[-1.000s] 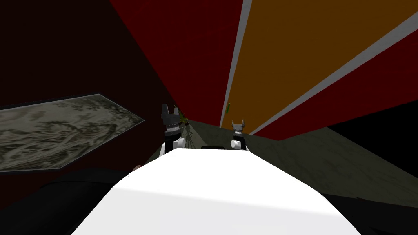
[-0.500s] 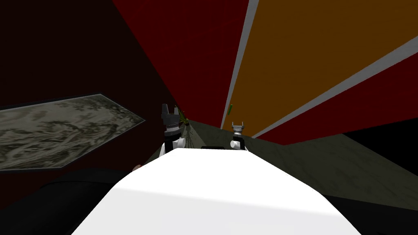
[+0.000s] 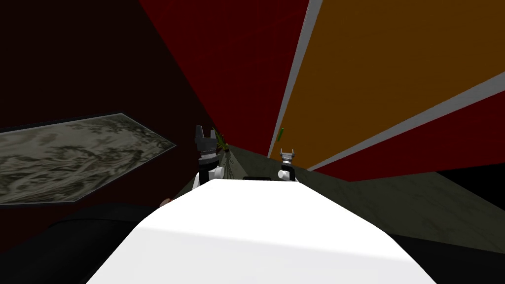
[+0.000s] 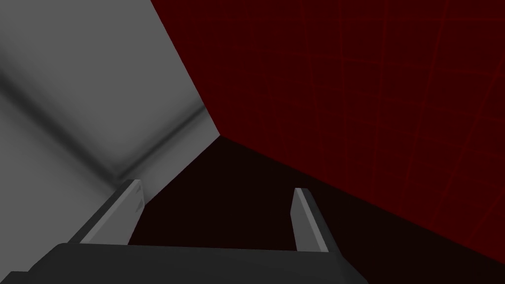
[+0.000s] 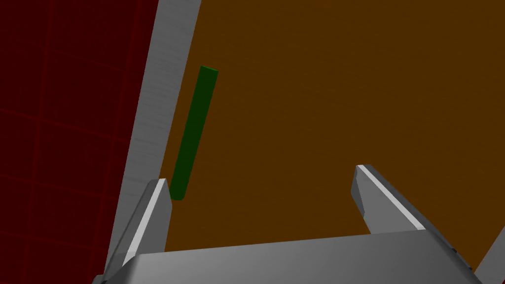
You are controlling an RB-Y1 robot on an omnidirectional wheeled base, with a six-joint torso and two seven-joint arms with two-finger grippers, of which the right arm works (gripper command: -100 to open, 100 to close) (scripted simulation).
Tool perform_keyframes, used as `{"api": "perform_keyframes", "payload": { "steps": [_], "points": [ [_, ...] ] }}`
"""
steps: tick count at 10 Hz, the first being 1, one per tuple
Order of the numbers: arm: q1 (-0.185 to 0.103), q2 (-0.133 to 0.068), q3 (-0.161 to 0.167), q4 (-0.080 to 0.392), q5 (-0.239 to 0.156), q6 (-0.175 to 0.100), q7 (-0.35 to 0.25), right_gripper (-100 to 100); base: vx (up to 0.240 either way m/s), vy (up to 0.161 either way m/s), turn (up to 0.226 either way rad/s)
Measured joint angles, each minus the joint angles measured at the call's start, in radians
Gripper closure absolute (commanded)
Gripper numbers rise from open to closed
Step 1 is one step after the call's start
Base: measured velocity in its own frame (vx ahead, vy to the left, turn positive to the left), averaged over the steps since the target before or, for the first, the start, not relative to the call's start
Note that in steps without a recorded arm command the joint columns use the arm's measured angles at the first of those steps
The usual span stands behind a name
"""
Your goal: Pull the door open
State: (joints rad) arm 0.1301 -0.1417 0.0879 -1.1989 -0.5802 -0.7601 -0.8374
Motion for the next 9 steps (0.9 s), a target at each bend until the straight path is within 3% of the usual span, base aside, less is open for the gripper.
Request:
{"api": "perform_keyframes", "payload": {
  "steps": [3,7,9],
  "points": [
    [-0.034,-0.004,0.005,0.087,-0.033,-0.024,-0.059,-100,0.101,-0.010,0.057],
    [-0.059,-0.012,0.006,0.156,-0.078,-0.034,-0.125,-100,0.100,-0.015,0.057],
    [-0.086,-0.013,0.009,0.219,-0.102,-0.050,-0.166,-100,0.119,-0.028,0.079]
  ]
}}
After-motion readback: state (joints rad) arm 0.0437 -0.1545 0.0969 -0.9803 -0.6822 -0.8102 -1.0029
